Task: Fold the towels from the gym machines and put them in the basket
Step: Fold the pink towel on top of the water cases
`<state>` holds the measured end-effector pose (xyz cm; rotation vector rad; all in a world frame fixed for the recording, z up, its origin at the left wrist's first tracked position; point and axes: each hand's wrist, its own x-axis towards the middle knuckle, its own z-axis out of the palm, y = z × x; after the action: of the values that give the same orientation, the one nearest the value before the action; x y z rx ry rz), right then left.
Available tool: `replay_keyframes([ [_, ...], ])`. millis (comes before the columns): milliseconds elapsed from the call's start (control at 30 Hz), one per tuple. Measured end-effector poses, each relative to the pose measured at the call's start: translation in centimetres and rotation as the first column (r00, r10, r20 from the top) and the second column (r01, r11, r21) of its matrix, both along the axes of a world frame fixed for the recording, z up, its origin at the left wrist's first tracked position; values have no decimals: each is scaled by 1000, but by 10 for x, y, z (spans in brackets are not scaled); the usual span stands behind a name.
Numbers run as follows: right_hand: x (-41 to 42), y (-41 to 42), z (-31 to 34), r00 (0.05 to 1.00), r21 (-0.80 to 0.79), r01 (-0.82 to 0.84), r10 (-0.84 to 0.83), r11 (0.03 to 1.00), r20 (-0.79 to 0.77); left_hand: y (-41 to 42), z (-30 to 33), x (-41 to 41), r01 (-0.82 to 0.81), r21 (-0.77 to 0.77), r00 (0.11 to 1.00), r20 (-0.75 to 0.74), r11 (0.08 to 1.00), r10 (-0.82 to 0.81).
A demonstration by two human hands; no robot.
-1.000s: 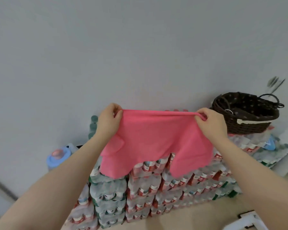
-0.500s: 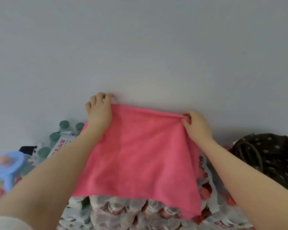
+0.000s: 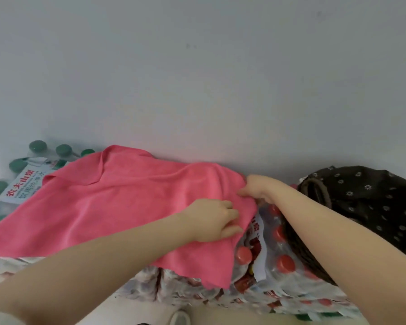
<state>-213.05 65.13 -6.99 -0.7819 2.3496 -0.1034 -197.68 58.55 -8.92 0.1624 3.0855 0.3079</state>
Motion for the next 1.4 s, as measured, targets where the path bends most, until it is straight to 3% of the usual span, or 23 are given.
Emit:
replay_keyframes([
  [67, -5, -2, 4, 999, 50, -8, 10, 999, -53, 20, 2, -4, -95, -106, 987, 116, 990, 108],
  [167, -13, -5, 8, 974, 112, -50, 73, 992, -215, 40, 1, -8, -152, -168, 974, 139, 974, 177],
  [333, -22, -7, -4, 953, -30, -18, 8, 999, -301, 48, 7, -19, -175, -223, 956, 194, 959, 220],
  [400, -23, -7, -6, 948, -98, 19, -49, 995, -315, 45, 8, -25, -246, -111, 945, 192, 963, 264],
  [467, -23, -6, -2, 931, -150, 56, -106, 987, -350, 42, 13, -31, -312, 134, 934, 222, 941, 278],
  [533, -24, -6, 8, 915, -179, 68, -133, 982, -382, 43, 18, -39, -354, 364, 926, 266, 862, 268],
  [600, -24, -6, 18, 899, -187, 48, -124, 981, -419, 47, 21, -44, -334, 496, 934, 287, 802, 211],
  [700, -17, -3, 22, 846, -120, -15, -52, 993, -530, 50, 20, -42, -216, 558, 947, 321, 801, 32],
  [767, -11, -2, 17, 838, -112, -64, -7, 992, -545, 40, 16, -32, -173, 569, 958, 288, 804, 2],
  [867, 4, -16, 12, 909, -303, -192, 53, 934, -413, 6, 15, -8, -238, 565, 970, 186, 790, 159],
  [933, 22, -38, 11, 935, -419, -271, 133, 867, -329, -26, 16, 14, -319, 483, 947, 123, 815, 298],
  [1033, 63, -80, 9, 909, -486, -409, 297, 772, -291, -73, 16, 61, -471, 379, 856, -23, 797, 516],
  [1200, 143, -157, 2, 804, -555, -582, 526, 595, -279, -140, 10, 151, -778, 370, 491, -145, 507, 859],
  [1300, 186, -195, -2, 734, -502, -668, 598, 549, -323, -174, -1, 197, -907, 232, 342, -82, 352, 936],
  [1400, 209, -222, -8, 620, -331, -784, 677, 525, -396, -193, -10, 224, -953, 54, 299, 13, 298, 954],
])
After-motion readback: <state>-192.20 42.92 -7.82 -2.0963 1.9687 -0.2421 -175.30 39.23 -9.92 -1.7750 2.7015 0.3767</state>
